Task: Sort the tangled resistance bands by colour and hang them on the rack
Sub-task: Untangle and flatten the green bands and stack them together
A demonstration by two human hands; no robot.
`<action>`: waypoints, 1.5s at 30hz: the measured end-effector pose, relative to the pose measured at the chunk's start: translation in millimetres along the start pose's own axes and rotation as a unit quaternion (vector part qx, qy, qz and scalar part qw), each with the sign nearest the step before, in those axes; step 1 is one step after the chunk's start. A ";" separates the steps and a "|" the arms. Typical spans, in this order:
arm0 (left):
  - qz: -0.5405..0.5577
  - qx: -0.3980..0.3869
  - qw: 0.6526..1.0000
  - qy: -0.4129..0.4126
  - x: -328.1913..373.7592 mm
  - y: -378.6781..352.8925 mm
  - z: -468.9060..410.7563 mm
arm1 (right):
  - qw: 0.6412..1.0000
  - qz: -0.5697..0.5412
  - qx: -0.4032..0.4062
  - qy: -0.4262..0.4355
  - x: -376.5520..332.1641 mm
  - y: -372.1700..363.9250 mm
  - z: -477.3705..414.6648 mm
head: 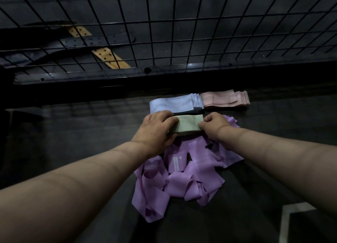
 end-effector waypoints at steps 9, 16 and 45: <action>-0.008 0.002 1.000 0.005 -3.5 7.9 -2.3 | 0.999 -0.034 0.004 0.012 -5.2 5.7 17.3; -0.008 -0.005 1.000 0.003 2.1 9.1 -5.0 | 0.999 -0.043 0.008 0.004 -5.3 6.2 18.8; -0.043 -0.199 0.976 -0.076 51.3 -34.6 99.0 | 0.930 0.332 -0.146 0.066 35.8 -32.9 89.9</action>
Point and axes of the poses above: each hand's wrist, its own z-axis away from the middle knuckle, its own y-axis out of the back of the hand, x = y × z, the point moved 7 cm from there along -z, towards the middle knuckle, and after that the axes turned 2 degrees about z, right-handed, at the moved point
